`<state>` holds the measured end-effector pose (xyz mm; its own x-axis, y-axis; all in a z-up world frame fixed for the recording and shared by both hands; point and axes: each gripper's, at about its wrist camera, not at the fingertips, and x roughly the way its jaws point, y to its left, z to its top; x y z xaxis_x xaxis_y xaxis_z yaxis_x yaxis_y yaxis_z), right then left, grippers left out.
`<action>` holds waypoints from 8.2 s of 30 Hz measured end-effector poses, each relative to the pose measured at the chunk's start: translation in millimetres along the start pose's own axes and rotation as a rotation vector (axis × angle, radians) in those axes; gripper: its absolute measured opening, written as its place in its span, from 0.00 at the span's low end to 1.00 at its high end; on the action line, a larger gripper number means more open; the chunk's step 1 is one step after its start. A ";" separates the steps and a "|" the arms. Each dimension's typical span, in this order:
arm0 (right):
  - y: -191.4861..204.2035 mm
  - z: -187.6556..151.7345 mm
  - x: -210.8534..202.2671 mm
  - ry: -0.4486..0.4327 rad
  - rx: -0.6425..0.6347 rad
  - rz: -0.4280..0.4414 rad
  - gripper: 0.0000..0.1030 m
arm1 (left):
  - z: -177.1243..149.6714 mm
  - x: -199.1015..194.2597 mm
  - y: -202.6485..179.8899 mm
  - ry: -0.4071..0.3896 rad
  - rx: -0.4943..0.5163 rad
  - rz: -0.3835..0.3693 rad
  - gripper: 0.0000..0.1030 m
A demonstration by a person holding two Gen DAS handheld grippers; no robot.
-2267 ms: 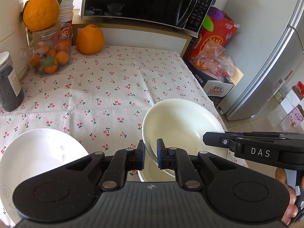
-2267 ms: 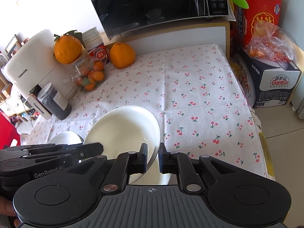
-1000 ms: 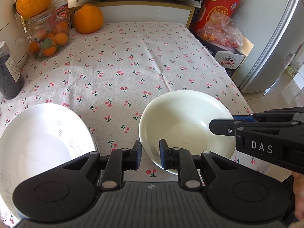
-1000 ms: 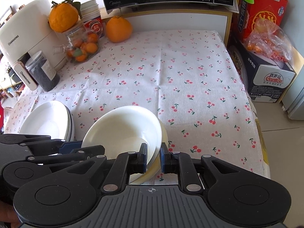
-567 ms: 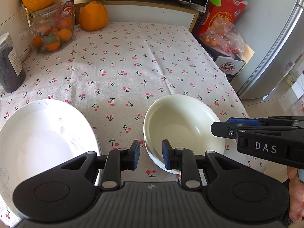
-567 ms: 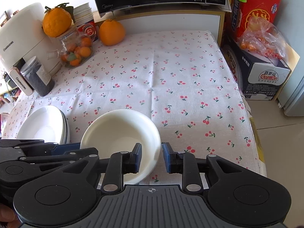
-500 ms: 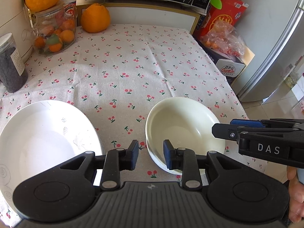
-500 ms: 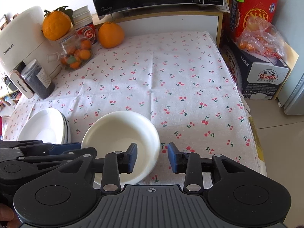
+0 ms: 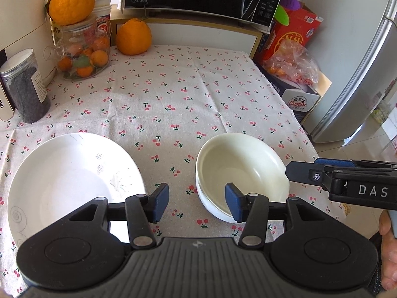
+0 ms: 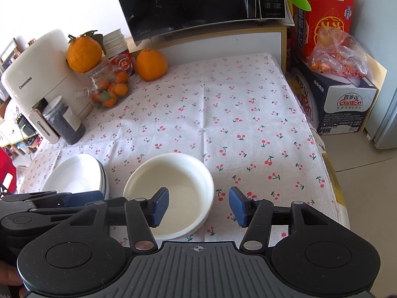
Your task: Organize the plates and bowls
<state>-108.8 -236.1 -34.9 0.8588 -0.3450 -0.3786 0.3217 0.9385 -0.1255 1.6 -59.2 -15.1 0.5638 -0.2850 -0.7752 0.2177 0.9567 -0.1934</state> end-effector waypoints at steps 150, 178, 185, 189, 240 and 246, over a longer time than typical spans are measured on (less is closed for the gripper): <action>157.5 -4.2 90.2 0.125 0.019 0.185 0.20 | -20.5 -46.0 136.8 -0.077 -0.301 0.160 0.15; 135.5 -61.5 -1.0 -0.025 -0.215 0.179 0.77 | -61.6 -107.5 110.9 -0.209 -0.205 0.340 0.91; 137.5 -82.5 -30.5 -0.053 -0.319 0.106 0.93 | -71.4 -117.6 97.9 -0.143 -0.201 0.345 1.00; 130.1 -83.7 -42.4 -0.050 -0.266 0.090 0.98 | -78.9 -123.0 86.7 -0.107 -0.177 0.400 1.00; 118.1 -87.5 -41.7 -0.003 -0.128 0.006 0.98 | -79.9 -132.0 64.5 -0.108 -0.123 0.382 1.00; 117.9 -87.2 -41.8 -0.002 -0.130 0.008 0.98 | -80.3 -132.1 63.7 -0.116 -0.119 0.380 1.00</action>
<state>-141.6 -109.8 -113.8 0.8621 -0.3374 -0.3780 0.2607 0.9351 -0.2400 -123.0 44.2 26.7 0.6739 0.0916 -0.7331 -0.1129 0.9934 0.0203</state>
